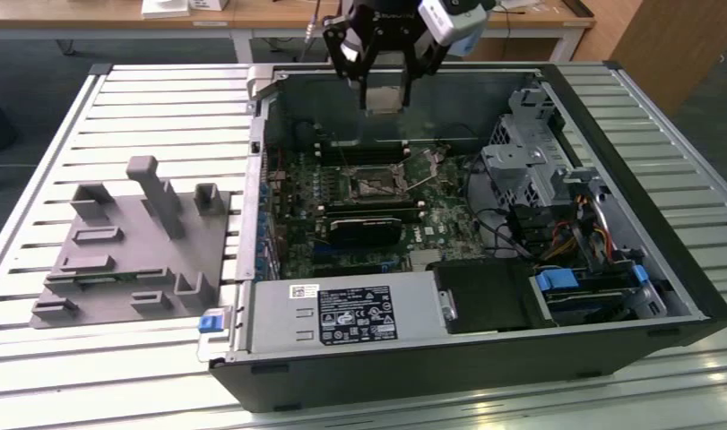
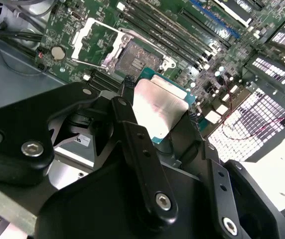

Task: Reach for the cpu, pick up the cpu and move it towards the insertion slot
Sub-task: 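Pick up the cpu and move it towards the insertion slot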

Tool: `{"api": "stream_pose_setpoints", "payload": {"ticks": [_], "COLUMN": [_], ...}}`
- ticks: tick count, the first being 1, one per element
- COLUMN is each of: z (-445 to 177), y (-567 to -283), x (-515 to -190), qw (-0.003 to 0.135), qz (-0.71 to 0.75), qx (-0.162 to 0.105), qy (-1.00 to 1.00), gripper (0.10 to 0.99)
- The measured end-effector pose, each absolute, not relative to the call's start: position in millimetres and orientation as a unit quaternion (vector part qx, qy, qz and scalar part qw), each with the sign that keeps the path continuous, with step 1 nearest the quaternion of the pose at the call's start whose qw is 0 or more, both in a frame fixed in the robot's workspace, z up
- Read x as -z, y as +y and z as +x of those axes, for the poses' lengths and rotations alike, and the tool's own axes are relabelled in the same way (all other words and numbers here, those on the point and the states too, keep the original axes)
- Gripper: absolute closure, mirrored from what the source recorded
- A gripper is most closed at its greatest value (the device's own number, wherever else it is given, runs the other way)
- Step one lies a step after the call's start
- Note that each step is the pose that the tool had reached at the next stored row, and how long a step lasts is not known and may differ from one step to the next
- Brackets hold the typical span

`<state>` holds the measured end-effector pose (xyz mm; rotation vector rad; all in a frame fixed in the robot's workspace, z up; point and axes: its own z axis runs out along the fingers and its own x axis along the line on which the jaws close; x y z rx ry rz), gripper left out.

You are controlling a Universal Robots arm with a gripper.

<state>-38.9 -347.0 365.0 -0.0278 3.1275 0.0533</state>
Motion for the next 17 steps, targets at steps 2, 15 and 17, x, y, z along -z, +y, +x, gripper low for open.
{"api": "stream_pose_setpoints", "payload": {"ticks": [2, 15, 17], "z": [-38.9, -38.9, -38.9], "y": [-344.3, -336.5, -336.4], "x": [-364.9, -364.5, -364.5], "qw": [0.007, 0.007, 0.007], "qz": [-0.009, -0.009, -0.009], "qx": [-0.017, -0.017, -0.017], "qy": [1.000, 1.000, 1.000], "gripper": [0.545, 0.545, 0.545]}}
